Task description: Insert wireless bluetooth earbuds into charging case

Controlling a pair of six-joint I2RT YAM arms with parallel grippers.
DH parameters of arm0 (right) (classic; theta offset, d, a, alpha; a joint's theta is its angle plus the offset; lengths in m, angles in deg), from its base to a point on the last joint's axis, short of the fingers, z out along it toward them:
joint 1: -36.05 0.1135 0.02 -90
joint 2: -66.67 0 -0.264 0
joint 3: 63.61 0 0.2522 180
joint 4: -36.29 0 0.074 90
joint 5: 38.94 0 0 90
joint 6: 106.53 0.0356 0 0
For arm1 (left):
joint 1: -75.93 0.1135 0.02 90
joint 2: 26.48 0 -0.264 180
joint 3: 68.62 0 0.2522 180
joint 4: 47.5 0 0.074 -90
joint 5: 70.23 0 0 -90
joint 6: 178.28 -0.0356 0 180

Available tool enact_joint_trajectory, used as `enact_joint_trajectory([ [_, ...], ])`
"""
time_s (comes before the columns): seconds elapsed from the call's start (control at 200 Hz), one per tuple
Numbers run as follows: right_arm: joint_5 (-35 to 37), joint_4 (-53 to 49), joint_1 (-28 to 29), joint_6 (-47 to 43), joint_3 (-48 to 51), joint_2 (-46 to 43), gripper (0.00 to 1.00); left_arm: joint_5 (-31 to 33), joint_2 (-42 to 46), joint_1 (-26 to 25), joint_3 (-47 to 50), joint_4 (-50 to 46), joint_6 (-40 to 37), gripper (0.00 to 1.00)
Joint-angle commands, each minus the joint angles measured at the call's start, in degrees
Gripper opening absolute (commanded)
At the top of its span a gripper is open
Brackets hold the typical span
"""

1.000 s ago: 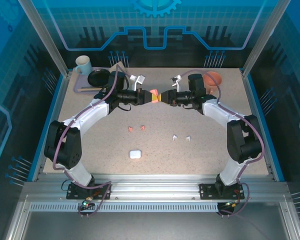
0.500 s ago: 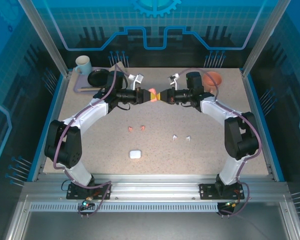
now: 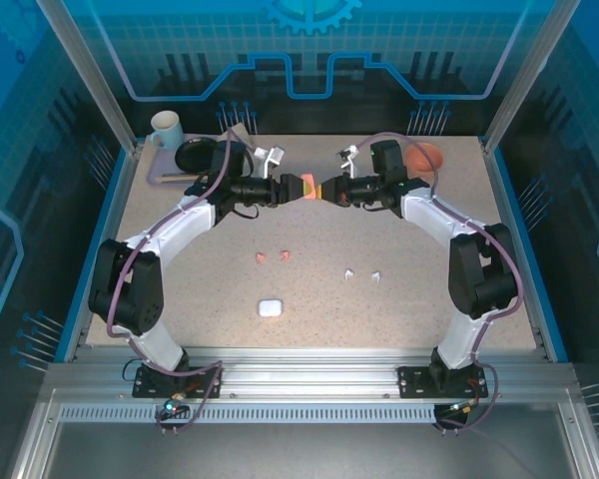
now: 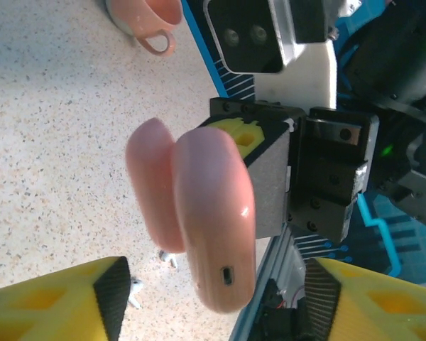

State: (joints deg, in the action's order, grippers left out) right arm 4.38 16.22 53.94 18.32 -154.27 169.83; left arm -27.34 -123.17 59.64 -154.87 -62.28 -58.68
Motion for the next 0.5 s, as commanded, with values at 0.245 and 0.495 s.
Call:
enact_joint_trajectory([
  [0.245,10.46,-29.39,0.62,-24.95,-14.70,2.78,0.00,-0.59,0.29,5.03,-8.92,-15.31,-10.07,0.78],
  [0.495,16.95,-40.68,2.39,-41.17,-25.75,8.66,0.00,-1.03,-7.08,5.18,-22.09,-40.57,-27.79,0.79],
])
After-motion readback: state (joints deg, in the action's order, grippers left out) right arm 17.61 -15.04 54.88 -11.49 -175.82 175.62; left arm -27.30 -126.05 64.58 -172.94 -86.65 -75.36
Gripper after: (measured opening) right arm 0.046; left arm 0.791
